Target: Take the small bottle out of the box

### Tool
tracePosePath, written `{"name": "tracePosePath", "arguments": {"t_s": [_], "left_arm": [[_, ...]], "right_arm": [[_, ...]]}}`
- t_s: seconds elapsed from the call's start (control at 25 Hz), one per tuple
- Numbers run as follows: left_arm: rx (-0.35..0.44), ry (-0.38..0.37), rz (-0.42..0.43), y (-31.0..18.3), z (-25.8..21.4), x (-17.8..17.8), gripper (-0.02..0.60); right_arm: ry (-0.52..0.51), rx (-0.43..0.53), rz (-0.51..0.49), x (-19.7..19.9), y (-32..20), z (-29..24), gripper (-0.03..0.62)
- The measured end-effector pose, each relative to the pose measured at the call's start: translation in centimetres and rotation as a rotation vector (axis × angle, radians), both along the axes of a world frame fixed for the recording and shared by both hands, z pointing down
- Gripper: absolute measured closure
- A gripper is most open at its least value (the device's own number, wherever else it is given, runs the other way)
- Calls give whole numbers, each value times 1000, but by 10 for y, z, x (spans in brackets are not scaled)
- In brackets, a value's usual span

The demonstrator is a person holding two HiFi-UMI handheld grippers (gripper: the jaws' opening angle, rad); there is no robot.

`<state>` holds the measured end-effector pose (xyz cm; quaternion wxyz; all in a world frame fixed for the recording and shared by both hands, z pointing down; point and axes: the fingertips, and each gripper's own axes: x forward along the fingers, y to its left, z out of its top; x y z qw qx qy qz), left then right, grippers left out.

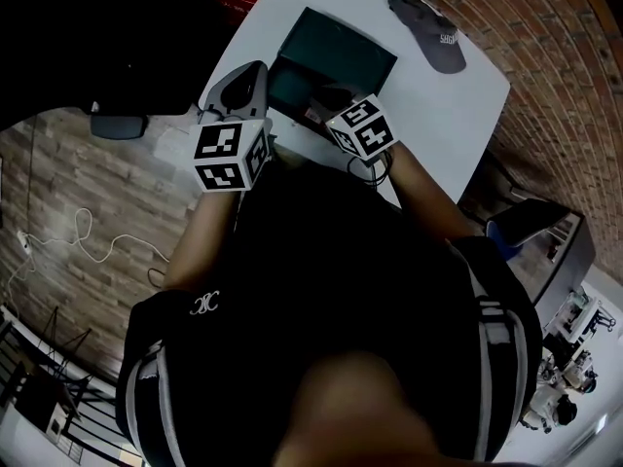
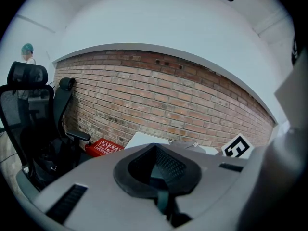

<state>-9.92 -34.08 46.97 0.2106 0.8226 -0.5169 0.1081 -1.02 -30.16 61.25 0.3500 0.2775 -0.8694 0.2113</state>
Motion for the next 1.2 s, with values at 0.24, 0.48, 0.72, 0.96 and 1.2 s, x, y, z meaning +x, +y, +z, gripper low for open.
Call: {"name": "tracePosePath", "arguments": {"t_s": [0.24, 0.48, 0.72, 0.96, 1.2], "left_arm": [[-9, -3, -19, 8, 5, -5, 569], [-12, -9, -26, 13, 8, -4, 569], [-27, -19, -19, 16, 10, -4, 569], [-37, -27, -8, 16, 14, -2, 569], [-49, -28, 19, 16, 19, 3, 569]], "right_arm": [[73, -106, -127, 2, 21, 31, 483], [112, -168, -173, -1, 33, 53, 468], [164, -197, -169, 1, 35, 71, 442], [165, -254, -178, 0, 34, 73, 437], [183, -294, -203, -7, 38, 73, 441]]}}
